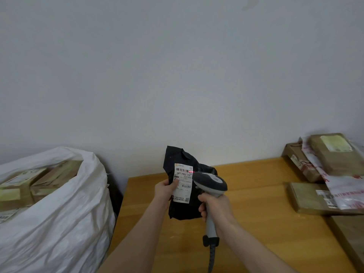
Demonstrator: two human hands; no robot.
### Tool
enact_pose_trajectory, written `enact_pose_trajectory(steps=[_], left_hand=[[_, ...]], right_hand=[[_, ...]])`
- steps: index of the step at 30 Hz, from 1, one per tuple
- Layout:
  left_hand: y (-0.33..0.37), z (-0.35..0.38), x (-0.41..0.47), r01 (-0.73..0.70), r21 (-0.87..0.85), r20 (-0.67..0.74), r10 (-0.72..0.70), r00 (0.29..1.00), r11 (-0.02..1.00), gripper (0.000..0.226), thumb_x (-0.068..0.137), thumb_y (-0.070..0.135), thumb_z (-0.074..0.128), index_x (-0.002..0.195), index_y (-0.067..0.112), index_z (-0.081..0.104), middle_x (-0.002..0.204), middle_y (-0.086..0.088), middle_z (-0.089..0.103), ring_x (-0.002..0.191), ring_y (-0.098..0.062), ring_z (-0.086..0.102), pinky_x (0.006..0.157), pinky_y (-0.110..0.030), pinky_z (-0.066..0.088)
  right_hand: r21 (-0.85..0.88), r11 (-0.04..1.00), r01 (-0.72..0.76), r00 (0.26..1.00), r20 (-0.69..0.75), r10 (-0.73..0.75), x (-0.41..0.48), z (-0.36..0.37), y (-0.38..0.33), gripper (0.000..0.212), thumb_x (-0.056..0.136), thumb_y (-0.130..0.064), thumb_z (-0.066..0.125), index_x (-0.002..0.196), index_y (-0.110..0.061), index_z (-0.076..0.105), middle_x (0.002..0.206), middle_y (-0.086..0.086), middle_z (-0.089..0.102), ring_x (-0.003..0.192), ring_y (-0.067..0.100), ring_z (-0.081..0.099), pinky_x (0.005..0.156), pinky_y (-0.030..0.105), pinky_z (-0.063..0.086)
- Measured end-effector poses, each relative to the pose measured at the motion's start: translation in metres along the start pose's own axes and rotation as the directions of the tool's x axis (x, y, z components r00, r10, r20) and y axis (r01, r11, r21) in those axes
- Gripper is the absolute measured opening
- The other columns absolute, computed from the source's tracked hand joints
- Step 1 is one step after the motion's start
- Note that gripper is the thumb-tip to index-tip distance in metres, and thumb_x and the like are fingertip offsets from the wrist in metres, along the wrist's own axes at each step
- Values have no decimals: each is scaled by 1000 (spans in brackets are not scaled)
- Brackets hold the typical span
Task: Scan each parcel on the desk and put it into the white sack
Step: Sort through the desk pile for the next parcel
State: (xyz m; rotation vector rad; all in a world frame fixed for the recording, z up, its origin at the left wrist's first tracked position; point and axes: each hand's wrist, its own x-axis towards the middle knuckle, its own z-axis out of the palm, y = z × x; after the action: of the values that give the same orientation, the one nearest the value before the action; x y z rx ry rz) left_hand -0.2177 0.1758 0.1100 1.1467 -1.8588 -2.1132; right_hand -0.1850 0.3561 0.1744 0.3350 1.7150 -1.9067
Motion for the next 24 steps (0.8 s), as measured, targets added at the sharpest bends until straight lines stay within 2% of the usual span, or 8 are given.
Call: enact_pose_trajectory(steps=[4, 9, 24], left_hand=[[2, 1, -2, -14, -9, -8, 14, 1000, 1000, 9, 89, 9, 63, 98, 9, 66, 92, -7, 70, 85, -24, 66, 66, -32, 54], [4, 4, -6, -22, -19, -15, 21, 1000, 1000, 5, 90, 8, 62, 94, 11, 64, 87, -6, 69, 79, -20, 65, 59, -28, 50], [7, 7, -18, -21, -22, -42, 20, 999, 1000, 4, 90, 8, 63, 93, 11, 64, 87, -7, 69, 77, -19, 65, 57, -27, 50]], right_hand=[[19, 1000, -12, 1000, 19, 12, -1, 1, -2, 15, 84, 0, 62, 69, -1, 59, 49, 8, 55, 41, 17, 46, 42, 26, 37], [42, 999, -25, 999, 39, 23, -1, 2, -4, 14, 84, -1, 62, 70, -2, 60, 50, 8, 54, 43, 17, 46, 43, 26, 38], [27, 999, -24, 998, 66, 23, -1, -4, -5, 15, 83, -2, 63, 69, -2, 58, 54, 8, 53, 45, 16, 47, 44, 25, 39]])
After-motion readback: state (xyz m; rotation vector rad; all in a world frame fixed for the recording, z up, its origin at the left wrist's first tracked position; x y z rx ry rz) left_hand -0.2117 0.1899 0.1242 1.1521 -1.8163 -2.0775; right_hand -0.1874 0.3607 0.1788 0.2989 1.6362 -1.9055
